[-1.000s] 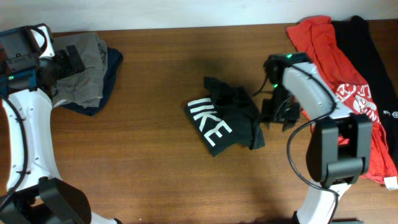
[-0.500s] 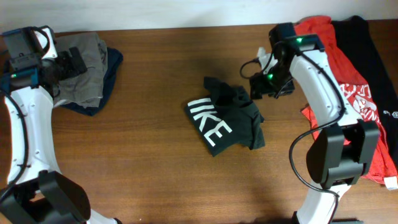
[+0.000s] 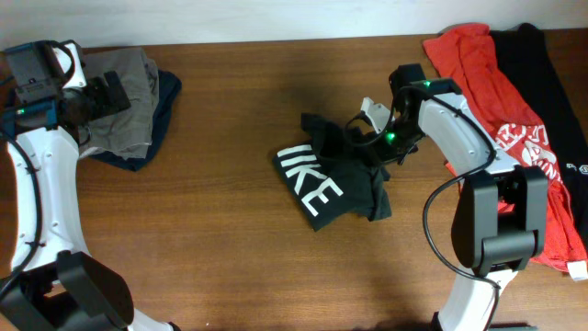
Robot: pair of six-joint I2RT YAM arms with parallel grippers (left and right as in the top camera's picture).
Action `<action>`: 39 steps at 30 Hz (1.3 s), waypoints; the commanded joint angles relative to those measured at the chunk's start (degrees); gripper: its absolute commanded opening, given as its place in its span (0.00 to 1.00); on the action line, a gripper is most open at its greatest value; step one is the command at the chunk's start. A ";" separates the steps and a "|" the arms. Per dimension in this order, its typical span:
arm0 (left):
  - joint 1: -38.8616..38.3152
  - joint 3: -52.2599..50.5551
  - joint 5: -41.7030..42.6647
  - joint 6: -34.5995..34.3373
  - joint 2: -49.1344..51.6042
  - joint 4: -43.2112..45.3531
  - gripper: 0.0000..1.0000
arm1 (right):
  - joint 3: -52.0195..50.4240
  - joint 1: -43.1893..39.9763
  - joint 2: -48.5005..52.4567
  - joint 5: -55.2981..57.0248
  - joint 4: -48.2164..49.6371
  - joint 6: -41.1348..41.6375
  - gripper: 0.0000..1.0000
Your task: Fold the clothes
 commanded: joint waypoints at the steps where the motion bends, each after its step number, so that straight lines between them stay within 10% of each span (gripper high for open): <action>1: 0.11 -0.17 0.63 0.70 0.24 -0.31 0.99 | -0.46 -2.60 0.09 -1.22 0.57 2.64 0.04; 11: 0.09 -0.17 0.63 0.70 0.26 -0.63 0.99 | -2.40 -14.56 0.11 -1.22 0.63 9.66 0.04; 17: 0.11 -0.17 0.63 0.72 0.28 -0.63 0.99 | -1.86 -13.75 0.04 -1.22 0.07 9.20 0.59; 29: 0.09 -0.17 0.72 0.70 0.28 -0.87 0.99 | 12.74 -7.76 -0.11 -0.98 -3.28 1.90 0.72; 39: 0.09 -0.17 1.18 0.70 0.28 -2.47 0.99 | 4.98 -5.05 0.20 0.24 -11.02 14.05 0.63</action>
